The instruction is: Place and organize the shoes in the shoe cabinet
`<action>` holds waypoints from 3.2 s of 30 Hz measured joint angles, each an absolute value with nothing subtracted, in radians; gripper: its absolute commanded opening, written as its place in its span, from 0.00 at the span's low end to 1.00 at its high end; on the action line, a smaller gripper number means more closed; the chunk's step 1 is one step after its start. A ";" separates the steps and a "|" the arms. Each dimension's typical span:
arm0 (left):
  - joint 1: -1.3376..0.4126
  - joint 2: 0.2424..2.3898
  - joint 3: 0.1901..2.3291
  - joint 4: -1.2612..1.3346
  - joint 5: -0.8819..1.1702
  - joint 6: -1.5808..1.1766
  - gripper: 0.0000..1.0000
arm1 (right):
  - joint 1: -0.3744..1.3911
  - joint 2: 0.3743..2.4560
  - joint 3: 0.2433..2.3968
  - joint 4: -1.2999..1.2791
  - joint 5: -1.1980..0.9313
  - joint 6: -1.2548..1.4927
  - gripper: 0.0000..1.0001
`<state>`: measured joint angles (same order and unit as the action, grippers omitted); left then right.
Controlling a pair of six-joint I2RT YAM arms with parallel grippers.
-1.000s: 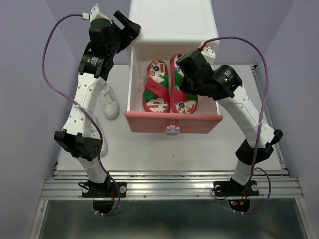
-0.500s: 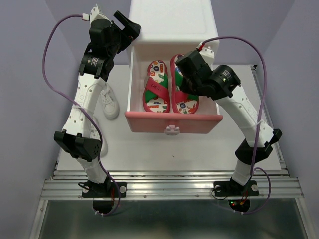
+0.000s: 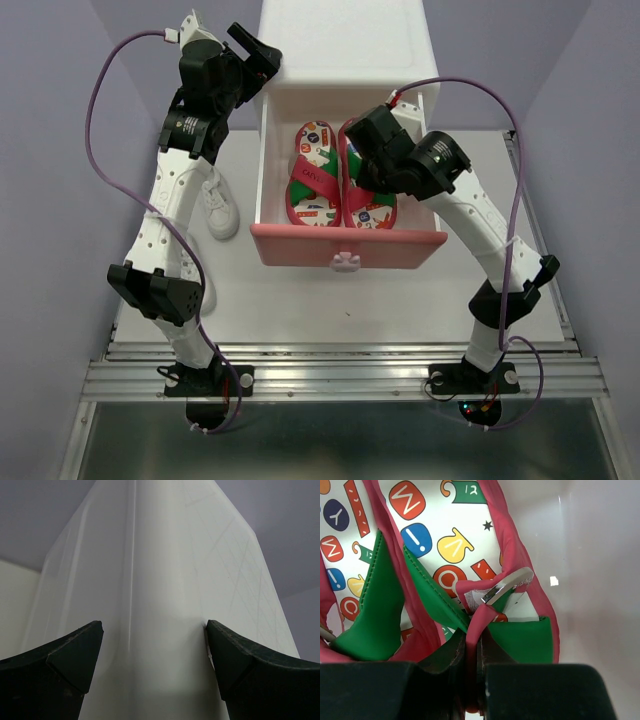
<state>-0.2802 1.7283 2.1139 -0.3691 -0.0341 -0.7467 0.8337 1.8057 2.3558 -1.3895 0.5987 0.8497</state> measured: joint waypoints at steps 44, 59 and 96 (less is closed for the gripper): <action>-0.280 1.719 2.093 -0.350 -0.036 -0.749 0.94 | 0.839 1.839 2.303 -1.293 0.688 0.785 0.27; -0.280 1.715 2.088 -0.345 -0.036 -0.749 0.94 | 0.839 1.829 2.331 -1.246 0.703 0.771 0.67; -0.280 1.713 2.092 -0.345 -0.036 -0.712 0.94 | 1.143 1.614 2.355 -0.840 -0.371 0.466 1.00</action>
